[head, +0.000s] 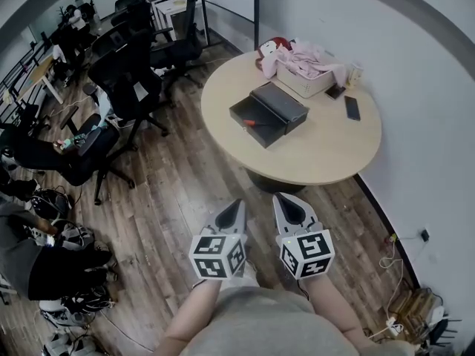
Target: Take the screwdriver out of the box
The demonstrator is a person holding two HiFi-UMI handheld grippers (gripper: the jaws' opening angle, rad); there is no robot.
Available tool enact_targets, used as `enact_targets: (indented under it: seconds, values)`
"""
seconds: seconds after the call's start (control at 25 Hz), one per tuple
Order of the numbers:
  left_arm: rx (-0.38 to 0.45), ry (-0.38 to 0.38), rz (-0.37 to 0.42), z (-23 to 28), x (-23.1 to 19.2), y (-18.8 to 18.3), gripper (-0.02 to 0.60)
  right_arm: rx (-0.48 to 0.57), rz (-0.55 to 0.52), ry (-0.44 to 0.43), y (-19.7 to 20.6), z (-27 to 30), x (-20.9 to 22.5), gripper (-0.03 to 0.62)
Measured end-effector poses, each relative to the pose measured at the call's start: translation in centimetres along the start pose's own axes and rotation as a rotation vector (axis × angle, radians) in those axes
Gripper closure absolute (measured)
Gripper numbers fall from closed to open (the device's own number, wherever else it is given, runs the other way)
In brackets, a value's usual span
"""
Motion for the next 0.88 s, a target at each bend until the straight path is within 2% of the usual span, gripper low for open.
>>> enact_targets:
  seconds: [0.4,0.88]
  values:
    - [-0.030,0.020,-0.006,6.7,-5.0,-3.4,0.578,-0.012,0.001,-0.002,-2.6,8.7,2.3,0.594]
    - [-0.029,0.029,-0.009,13.3,-10.9,-8.2,0.578,-0.019,-0.019,0.003,-5.9,18.0,4.2,0.594]
Point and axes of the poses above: the fingertips, and each gripper's own axes: z forward along the fingers, x to its right, y out of its underside, the point moved 7 cm from there along -z, backward along the fingers, and after that the axes turned 1 degree about y, right-handed, at the moved point
